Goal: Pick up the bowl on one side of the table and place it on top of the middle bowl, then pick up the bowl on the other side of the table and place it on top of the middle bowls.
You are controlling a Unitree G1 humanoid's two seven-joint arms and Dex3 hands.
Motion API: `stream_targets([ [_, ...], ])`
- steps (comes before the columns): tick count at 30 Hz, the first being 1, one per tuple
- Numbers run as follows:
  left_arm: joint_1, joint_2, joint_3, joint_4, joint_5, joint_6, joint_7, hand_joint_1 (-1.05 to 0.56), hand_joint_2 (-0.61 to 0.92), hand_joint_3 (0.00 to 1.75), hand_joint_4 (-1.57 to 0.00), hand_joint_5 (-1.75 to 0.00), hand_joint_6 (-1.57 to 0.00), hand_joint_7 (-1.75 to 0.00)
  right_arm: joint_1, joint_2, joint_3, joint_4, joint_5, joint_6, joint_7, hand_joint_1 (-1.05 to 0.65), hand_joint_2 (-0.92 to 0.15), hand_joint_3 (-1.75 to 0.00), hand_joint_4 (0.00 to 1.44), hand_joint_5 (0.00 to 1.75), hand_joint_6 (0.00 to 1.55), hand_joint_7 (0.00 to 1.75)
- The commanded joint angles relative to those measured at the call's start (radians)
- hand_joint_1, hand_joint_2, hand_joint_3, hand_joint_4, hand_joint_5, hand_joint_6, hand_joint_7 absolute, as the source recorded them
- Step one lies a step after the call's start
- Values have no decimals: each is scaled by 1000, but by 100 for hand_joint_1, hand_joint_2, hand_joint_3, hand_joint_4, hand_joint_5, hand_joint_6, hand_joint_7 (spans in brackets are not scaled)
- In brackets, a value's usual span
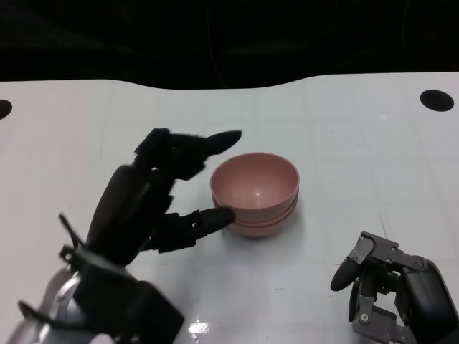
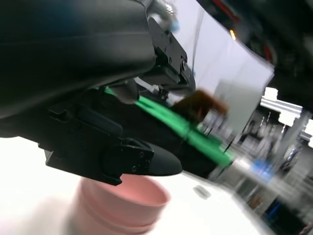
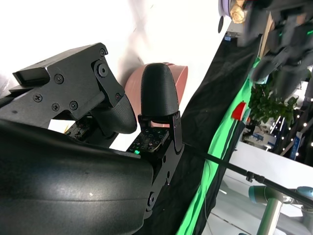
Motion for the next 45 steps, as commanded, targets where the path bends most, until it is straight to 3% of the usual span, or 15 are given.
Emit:
stream_targets([
  [1,93,-37,31,-91,-211,35,-103,-44,92,30,-19,-163,-20,-124,-4,0,-2,3,0,-8,-4,-6,-35,-151,92,175,80,150],
  [7,249,-88,52,-253,-399,167,-211,-36,92,28,-29,-162,-22,-144,-5,3,0,-2,4,1,0,-5,-35,-152,92,175,80,151],
  [9,285,-101,58,-285,-433,197,-236,-35,92,27,-34,-161,-26,-143,-5,2,0,0,3,-3,0,-5,-35,-152,91,175,80,151],
  [12,323,-111,73,-332,-487,270,-270,-33,89,30,-51,-156,-45,-135,-5,0,-1,2,3,-6,0,-5,-34,-152,91,175,80,151],
  [16,345,-118,105,-338,-535,322,-313,-31,72,69,-68,-149,-65,-122,-4,0,-2,2,7,-8,2,-5,-34,-152,91,175,80,151],
  [20,342,-141,149,-304,-680,400,-399,-27,63,89,-81,-155,-77,-124,-2,-4,-6,-2,22,1,14,-5,-34,-152,91,175,80,151],
  [25,329,-170,189,-272,-750,452,-451,-25,57,98,-80,-168,-75,-135,1,-3,-11,-10,40,19,30,-6,-36,-150,92,174,81,145],
  [34,313,-202,234,-193,-763,477,-513,-27,49,111,-82,-171,-74,-147,5,-6,-20,3,65,3,47,-4,-36,-146,90,169,82,138],
  [45,302,-227,250,-145,-732,453,-543,-29,45,115,-82,-173,-75,-145,11,-12,-36,3,93,14,67,-6,-37,-142,89,162,83,133],
])
